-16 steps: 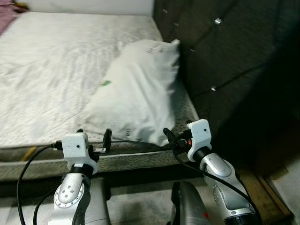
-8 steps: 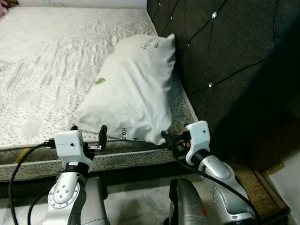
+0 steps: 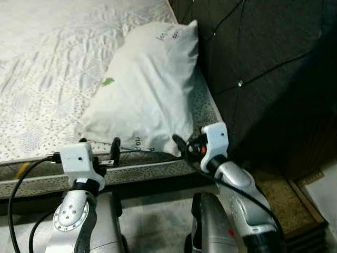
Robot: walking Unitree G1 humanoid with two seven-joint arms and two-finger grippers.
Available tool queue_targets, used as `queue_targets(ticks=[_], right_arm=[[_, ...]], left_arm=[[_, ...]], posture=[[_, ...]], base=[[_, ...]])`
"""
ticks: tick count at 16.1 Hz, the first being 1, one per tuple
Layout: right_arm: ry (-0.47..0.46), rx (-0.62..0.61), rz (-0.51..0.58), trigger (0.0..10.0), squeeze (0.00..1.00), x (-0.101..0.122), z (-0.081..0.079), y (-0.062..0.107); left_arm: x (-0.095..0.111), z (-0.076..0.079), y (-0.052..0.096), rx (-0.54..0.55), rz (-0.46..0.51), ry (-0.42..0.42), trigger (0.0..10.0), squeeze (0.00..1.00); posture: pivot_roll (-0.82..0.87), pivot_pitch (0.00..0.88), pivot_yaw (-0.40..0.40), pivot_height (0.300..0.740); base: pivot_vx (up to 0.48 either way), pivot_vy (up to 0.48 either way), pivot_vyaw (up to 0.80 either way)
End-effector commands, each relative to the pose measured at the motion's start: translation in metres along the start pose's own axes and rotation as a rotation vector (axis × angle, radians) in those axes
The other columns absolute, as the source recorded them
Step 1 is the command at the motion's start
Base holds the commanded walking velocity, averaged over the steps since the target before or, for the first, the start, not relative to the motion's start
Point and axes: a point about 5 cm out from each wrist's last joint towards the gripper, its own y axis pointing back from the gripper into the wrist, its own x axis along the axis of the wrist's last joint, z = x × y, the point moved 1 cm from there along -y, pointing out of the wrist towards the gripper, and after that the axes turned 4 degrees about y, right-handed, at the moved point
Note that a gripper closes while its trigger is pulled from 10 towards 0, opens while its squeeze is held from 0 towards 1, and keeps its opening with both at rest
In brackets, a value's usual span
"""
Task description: Clean up the room
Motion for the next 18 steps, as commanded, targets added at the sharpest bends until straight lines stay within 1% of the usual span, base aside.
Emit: queue_targets(ticks=[1,2,3,4,5,7,8,9,11,12,13,14,16,17,18], right_arm=[[-0.025,-0.056,-0.036,10.0,0.0,-0.005,0.006,-0.004],[-0.028,-0.063,-0.04,10.0,0.0,-0.004,0.006,-0.008],[-0.025,-0.065,-0.056,10.0,0.0,-0.002,0.003,-0.015],[-0.057,-0.067,-0.056,10.0,0.0,-0.001,0.0,-0.02],[-0.069,-0.069,-0.056,10.0,0.0,-0.001,-0.002,-0.021],[-0.084,-0.052,-0.07,10.0,0.0,-0.002,-0.014,-0.027],[-0.09,-0.036,-0.077,10.0,0.0,-0.002,-0.019,-0.03],[-0.102,0.008,-0.096,10.0,0.0,-0.003,-0.026,-0.035],[-0.122,0.041,-0.098,10.0,0.0,-0.001,-0.03,-0.039],[-0.137,0.051,-0.076,7.3,0.0,0.004,-0.03,-0.044],[-0.164,0.019,-0.034,0.0,0.0,0.014,-0.027,-0.051],[-0.198,-0.019,0.006,0.0,0.0,0.024,-0.025,-0.058],[-0.223,-0.031,0.055,0.0,0.0,0.041,-0.03,-0.07],[-0.221,-0.027,0.055,0.0,0.0,0.042,-0.031,-0.072],[-0.214,-0.009,0.05,0.0,0.0,0.045,-0.036,-0.077]], left_arm=[[-0.001,0.002,0.004,-0.014,-0.012,-0.005,10.0,0.0],[-0.002,0.003,0.006,-0.017,-0.015,-0.004,10.0,0.0],[-0.002,0.006,0.009,-0.019,-0.02,0.001,10.0,0.0],[-0.002,0.006,0.011,-0.018,-0.025,0.002,10.0,0.0],[-0.002,0.006,0.013,-0.018,-0.027,0.003,10.0,0.0],[-0.004,0.006,0.017,-0.02,-0.039,0.009,10.0,0.0],[-0.004,0.008,0.018,-0.024,-0.043,0.009,10.0,0.0],[-0.004,0.012,0.017,-0.035,-0.046,0.01,10.0,0.0],[-0.003,0.014,0.017,-0.043,-0.049,0.012,10.0,0.0],[-0.004,0.014,0.017,-0.044,-0.054,0.014,10.0,0.0],[-0.005,0.014,0.017,-0.044,-0.057,0.015,10.0,0.0],[-0.005,0.015,0.016,-0.045,-0.058,0.016,10.0,0.0],[-0.005,0.017,0.015,-0.048,-0.061,0.029,10.0,0.0],[-0.005,0.018,0.014,-0.048,-0.063,0.034,10.0,0.0],[-0.004,0.018,0.013,-0.051,-0.057,0.025,10.0,0.0]], posture=[[-0.01,0.208,-0.058,0.53],[-0.01,0.209,-0.057,0.53],[0.0,0.212,-0.06,0.53],[0.0,0.222,-0.064,0.53],[0.01,0.222,-0.065,0.53],[0.01,0.232,-0.06,0.53],[0.01,0.234,-0.059,0.53],[0.02,0.236,-0.057,0.53],[0.02,0.242,-0.054,0.53],[0.02,0.244,-0.054,0.53],[0.01,0.245,-0.052,0.53],[0.01,0.245,-0.052,0.53],[0.02,0.236,-0.051,0.53],[0.02,0.234,-0.051,0.53],[0.03,0.228,-0.051,0.53]], base=[[0.0,0.0,0.0],[0.0,0.0,0.0],[0.0,0.0,0.0],[0.0,0.0,0.0],[0.0,0.0,0.0],[0.0,0.0,0.0],[0.0,0.0,0.0],[0.0,0.0,0.0],[0.0,0.0,0.0],[0.0,0.0,0.0],[0.0,0.0,0.0],[0.0,0.0,0.0],[0.0,0.0,0.0],[0.0,0.0,0.0],[0.0,0.0,0.0]])
